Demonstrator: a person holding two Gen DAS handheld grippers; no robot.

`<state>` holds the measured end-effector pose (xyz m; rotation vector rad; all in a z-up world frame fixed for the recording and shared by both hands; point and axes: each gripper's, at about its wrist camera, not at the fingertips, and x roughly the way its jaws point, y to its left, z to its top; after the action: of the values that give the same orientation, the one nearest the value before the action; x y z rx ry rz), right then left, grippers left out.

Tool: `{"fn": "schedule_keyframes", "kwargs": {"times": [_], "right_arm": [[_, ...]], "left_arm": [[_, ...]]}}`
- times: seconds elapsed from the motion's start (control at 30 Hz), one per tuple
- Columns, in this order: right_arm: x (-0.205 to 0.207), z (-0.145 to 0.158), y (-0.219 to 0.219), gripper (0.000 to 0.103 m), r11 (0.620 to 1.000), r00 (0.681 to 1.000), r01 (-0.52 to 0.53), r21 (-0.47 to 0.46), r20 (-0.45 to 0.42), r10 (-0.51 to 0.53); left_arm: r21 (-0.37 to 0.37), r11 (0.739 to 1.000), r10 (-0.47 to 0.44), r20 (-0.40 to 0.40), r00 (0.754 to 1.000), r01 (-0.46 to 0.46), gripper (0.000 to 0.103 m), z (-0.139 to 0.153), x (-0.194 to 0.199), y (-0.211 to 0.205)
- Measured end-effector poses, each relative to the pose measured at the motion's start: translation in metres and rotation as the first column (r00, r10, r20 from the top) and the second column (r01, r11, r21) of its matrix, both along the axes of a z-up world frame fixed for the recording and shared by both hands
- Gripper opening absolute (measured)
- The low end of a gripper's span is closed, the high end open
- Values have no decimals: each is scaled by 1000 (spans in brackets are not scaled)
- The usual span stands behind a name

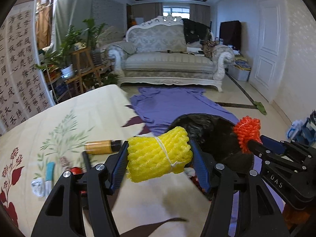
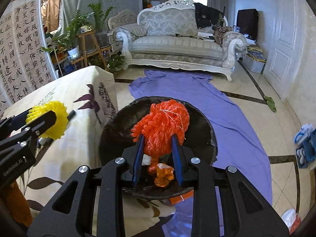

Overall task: Collect trash
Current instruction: 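Drop the orange net into the bin with the right tool while the left tool carries the yellow net, then open the left tool over the bin to drop the yellow foam net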

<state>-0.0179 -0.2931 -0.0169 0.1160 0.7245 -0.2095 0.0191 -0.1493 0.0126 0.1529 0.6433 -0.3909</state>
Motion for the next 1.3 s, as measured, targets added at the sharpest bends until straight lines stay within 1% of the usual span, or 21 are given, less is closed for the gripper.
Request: {"fn": "schedule_keyframes", "kwargs": {"times": [0.17,0.4,0.43,0.47,0.6,0.63,0.77,0.83,0.97,1.13,1.3], "right_arm": [[9,-12,-19,27,1000,1000,15,25,-14,-14],[22,-22,-33,28,999,1000,23,44,-19,-22],[23,-23,-35,28,999,1000,24,47,-19,-23],[24,-25,-37,33,998,1000,25,49,-17,-24],[25,-26,-43,39,997,999,41,63,-8,-41],[24,-26,-45,43,997,999,47,66,-5,-47],[22,-24,-47,46,996,998,58,69,1,-59],[22,-24,-48,48,996,998,63,67,3,-63],[20,-25,-48,48,995,997,71,66,-1,-71],[17,-22,-51,49,994,997,82,72,4,-82],[16,-21,-50,49,994,997,79,77,5,-79]], "left_arm": [[23,999,-26,3,1000,26,60,-9,11,-27],[56,998,-35,-13,999,36,60,-24,25,-46],[60,998,-35,-16,999,35,61,-25,26,-48],[62,997,-33,-18,999,34,62,-26,28,-49],[55,998,-28,-36,999,30,65,-29,33,-49],[53,998,-25,-39,999,27,67,-29,33,-49],[35,999,-21,-53,998,22,73,-28,34,-46],[30,999,-21,-45,999,22,74,-27,33,-46],[48,998,-33,-40,999,35,75,-29,31,-51],[44,998,-37,-34,999,38,76,-26,28,-51],[44,999,-20,-16,1000,21,76,-18,23,-43]]}}
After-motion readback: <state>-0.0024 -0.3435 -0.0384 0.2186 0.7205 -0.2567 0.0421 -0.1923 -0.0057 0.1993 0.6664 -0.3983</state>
